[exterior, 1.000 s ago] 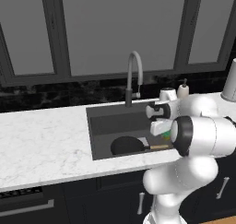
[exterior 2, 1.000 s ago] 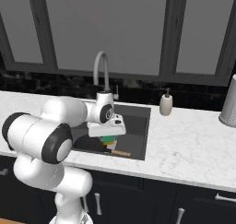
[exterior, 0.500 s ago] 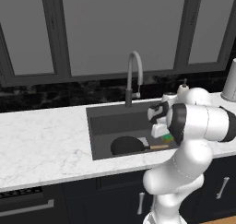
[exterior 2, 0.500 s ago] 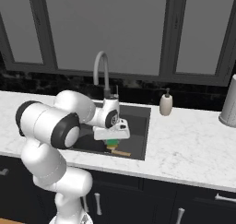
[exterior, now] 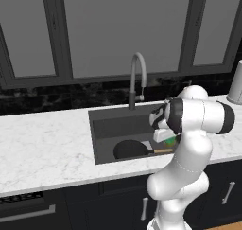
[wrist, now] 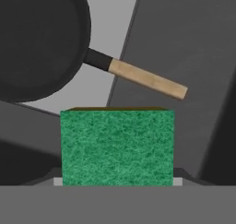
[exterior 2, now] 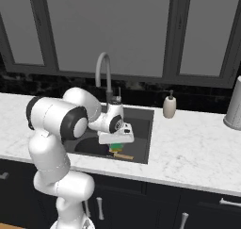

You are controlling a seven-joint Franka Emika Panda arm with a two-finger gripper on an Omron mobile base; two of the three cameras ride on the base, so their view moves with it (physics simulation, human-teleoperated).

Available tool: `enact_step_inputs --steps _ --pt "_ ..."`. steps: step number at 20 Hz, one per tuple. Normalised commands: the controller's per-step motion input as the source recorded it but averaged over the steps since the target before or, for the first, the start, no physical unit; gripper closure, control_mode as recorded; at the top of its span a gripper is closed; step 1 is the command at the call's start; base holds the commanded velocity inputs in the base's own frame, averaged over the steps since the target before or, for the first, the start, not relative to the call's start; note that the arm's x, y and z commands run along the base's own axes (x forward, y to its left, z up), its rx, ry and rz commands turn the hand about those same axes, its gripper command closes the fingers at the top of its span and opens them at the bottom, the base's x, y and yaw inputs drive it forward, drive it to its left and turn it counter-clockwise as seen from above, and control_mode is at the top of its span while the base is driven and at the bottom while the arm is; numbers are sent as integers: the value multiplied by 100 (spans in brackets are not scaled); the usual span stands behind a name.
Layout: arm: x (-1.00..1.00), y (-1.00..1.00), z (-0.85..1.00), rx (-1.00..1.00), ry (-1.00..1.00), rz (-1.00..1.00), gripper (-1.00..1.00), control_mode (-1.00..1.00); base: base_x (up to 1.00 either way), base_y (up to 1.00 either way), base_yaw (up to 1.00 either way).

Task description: Pick the pan and sponge and place them into the sink. Then turn on the water.

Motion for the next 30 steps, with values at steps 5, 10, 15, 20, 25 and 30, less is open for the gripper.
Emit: enact_step_inputs --steps 5,10,15,20,25,30 --pt "11 -9 -37 0 -10 0 100 -100 0 0 0" --pt "22 -7 -24 2 -4 0 100 -100 0 0 0" --pt "29 0 -21 0 0 0 100 -100 0 0 0" --pt "22 0 -18 0 0 0 100 -100 0 0 0" --pt "22 0 -16 1 0 0 100 -100 0 0 0" --pt "26 0 -22 1 0 0 100 -100 0 0 0"
